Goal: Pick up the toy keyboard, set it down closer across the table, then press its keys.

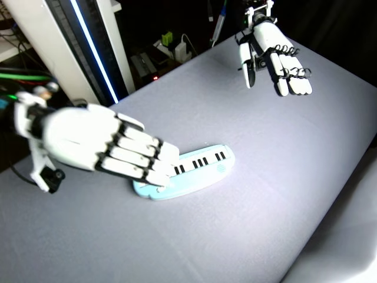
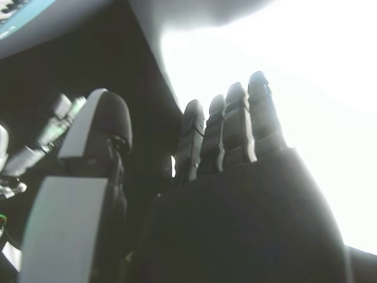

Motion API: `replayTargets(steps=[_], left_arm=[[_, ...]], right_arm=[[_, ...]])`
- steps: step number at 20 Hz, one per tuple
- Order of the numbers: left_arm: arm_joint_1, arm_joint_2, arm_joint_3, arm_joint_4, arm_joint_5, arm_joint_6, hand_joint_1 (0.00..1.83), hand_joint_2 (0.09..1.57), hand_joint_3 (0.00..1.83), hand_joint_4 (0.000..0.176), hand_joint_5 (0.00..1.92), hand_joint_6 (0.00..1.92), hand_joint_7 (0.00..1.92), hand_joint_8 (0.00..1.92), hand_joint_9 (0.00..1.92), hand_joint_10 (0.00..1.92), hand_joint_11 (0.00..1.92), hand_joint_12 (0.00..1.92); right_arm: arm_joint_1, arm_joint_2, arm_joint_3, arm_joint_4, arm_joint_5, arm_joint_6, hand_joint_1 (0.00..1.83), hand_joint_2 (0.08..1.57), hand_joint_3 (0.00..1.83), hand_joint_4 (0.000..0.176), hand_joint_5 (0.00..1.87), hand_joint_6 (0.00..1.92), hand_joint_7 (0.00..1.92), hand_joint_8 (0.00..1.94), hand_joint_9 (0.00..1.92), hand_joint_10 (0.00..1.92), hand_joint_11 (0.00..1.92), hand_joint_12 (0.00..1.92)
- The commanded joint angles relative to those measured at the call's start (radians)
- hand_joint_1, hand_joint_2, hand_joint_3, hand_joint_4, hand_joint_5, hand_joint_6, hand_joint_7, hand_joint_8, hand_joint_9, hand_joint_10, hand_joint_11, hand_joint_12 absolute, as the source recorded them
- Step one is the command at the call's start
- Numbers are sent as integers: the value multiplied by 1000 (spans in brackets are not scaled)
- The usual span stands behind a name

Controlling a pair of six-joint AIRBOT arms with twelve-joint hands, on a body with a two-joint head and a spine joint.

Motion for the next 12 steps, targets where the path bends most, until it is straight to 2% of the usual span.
replayTargets(steps=[1, 2, 3, 4, 5, 6, 7, 9, 10, 11, 12], left_arm=[[-2, 11, -5, -5, -171, -1, 866, 1361, 0, 24, 1, 0, 0, 0, 0, 0, 0, 0], [11, 17, -14, -13, -202, -1, 770, 1370, 1, 50, 0, 0, 0, 0, 0, 0, 0, 0], [30, 27, -28, -27, -248, -1, 770, 1370, 1, 50, 0, 0, 0, 0, 0, 0, 0, 0], [39, 31, -35, -35, -273, -1, 700, 1374, 3, 71, 0, 0, 0, 0, 0, 0, 0, 0], [55, 37, -49, -49, -325, 3, 524, 1378, 6, 106, 0, 0, 0, 0, 0, 0, 0, 0], [66, 41, -58, -55, -357, 6, 524, 1378, 6, 106, 0, 0, 0, 0, 0, 0, 0, 0], [74, 47, -69, -61, -400, 9, 376, 1387, 10, 96, 0, 0, 0, 0, 0, 0, 0, 0], [81, 66, -89, -66, -462, 23, 289, 1392, 7, 99, 0, 0, 0, 0, 0, 0, 0, 0], [86, 77, -102, -69, -499, 37, 177, 1371, 0, 136, 0, 0, 0, 0, 0, 0, 0, 0], [92, 85, -111, -72, -528, 46, 177, 1371, 0, 136, 0, 0, 0, 0, 0, 0, 0, 0], [99, 94, -122, -76, -570, 54, 109, 1352, 0, 98, 0, 0, 0, 0, 0, 0, 0, 0]], right_arm=[[-3, 19, -7, -4, 207, 20, 52, 1401, 6, 0, 4, 0, 0, 0, 0, 0, 0, 0], [-18, 30, -13, -1, 254, 40, 67, 1400, 3, 0, 0, 0, 0, 0, 0, 0, 0, 0], [-40, 43, -21, 5, 314, 61, 67, 1400, 3, 0, 0, 0, 0, 0, 0, 0, 0, 0], [-51, 49, -25, 10, 342, 66, 73, 1410, 7, 0, 0, 0, 0, 0, 0, 0, 0, 0], [-69, 60, -35, 22, 389, 66, 9, 1353, 0, 60, 0, 0, 0, 0, 0, 0, 0, 0], [-82, 68, -41, 30, 425, 69, 9, 1353, 0, 60, 0, 0, 0, 0, 0, 0, 0, 0], [-103, 79, -48, 37, 471, 81, 89, 1384, 0, 65, 0, 0, 0, 0, 0, 0, 0, 0], [-135, 96, -63, 50, 555, 89, 90, 1352, 0, 99, 0, 0, 0, 0, 0, 0, 0, 0], [-154, 105, -72, 58, 603, 89, 123, 1330, 0, 80, 0, 0, 0, 0, 0, 0, 0, 0], [-170, 112, -78, 64, 640, 89, 123, 1330, 0, 80, 0, 0, 0, 0, 0, 0, 0, 0], [-199, 123, -87, 74, 688, 89, 98, 1317, 0, 60, 0, 0, 0, 0, 0, 0, 0, 0]])
